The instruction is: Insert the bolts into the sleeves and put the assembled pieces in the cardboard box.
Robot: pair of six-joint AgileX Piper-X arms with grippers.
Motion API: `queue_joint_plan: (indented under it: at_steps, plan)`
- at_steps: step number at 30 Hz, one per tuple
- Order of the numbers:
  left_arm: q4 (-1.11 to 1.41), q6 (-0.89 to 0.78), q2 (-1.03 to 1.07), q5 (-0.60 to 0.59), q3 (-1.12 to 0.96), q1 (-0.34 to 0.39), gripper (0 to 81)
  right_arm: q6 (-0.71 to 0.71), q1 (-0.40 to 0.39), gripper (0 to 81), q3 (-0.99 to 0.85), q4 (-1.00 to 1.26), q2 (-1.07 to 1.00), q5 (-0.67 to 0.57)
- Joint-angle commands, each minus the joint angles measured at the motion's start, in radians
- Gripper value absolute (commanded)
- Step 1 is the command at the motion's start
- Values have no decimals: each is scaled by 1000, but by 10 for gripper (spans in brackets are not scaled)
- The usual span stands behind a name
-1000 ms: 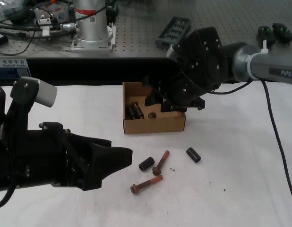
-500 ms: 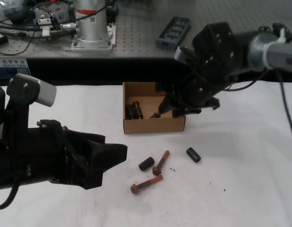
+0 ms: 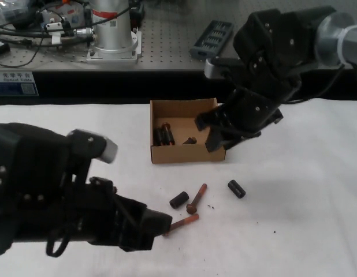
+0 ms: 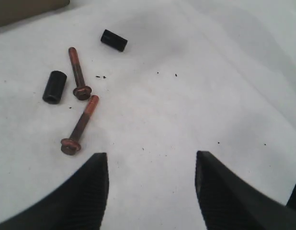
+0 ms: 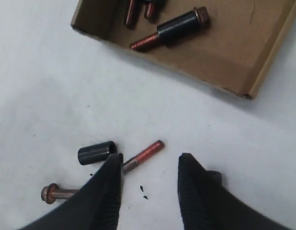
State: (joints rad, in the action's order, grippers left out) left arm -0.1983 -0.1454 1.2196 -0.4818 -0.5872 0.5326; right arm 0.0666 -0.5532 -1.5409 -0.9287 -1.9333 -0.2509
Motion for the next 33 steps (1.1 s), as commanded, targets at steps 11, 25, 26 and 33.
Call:
queue_joint_plan:
  at_steps: [11, 25, 26, 33]
  plan:
    - [71, -548, 80, 44, -73, 15, 401, -114, -5, 284, 400, 208, 223, -16]
    - [181, -978, 59, -13, -74, -235, 401, -573, -122, 284, 396, 166, 235, -147]
    - [181, -975, 48, -46, -74, -279, 401, -578, -131, 284, 396, 196, 235, -149]
    - [178, -865, -50, -100, -74, -490, 401, -576, -184, 284, 396, 447, 219, -149]
